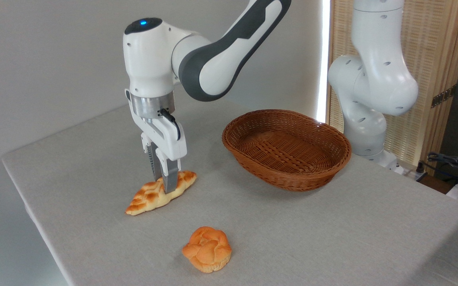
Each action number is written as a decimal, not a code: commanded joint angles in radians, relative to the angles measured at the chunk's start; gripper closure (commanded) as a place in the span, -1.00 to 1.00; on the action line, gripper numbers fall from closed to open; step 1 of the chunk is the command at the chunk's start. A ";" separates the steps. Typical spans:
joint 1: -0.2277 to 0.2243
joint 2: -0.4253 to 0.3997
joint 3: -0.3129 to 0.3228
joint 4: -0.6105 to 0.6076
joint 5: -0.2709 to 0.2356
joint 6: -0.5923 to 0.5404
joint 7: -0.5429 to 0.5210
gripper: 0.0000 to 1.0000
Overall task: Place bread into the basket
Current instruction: 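Close the gripper on the middle of the croissant bread, then lift the held croissant and carry it over the wicker basket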
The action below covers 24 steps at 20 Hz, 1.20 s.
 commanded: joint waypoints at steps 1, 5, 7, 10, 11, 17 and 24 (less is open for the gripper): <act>-0.007 -0.070 -0.002 -0.006 0.007 0.003 -0.068 0.06; -0.007 -0.157 -0.029 -0.004 0.007 -0.064 -0.151 0.01; -0.007 -0.230 -0.030 -0.004 0.007 -0.146 -0.147 -0.03; -0.007 -0.315 -0.030 -0.004 0.002 -0.239 -0.148 -0.04; -0.007 -0.338 -0.026 -0.004 -0.001 -0.279 -0.143 -0.04; -0.010 -0.419 -0.025 -0.006 -0.002 -0.532 -0.140 -0.20; -0.011 -0.436 -0.016 -0.018 -0.024 -0.782 -0.143 -0.28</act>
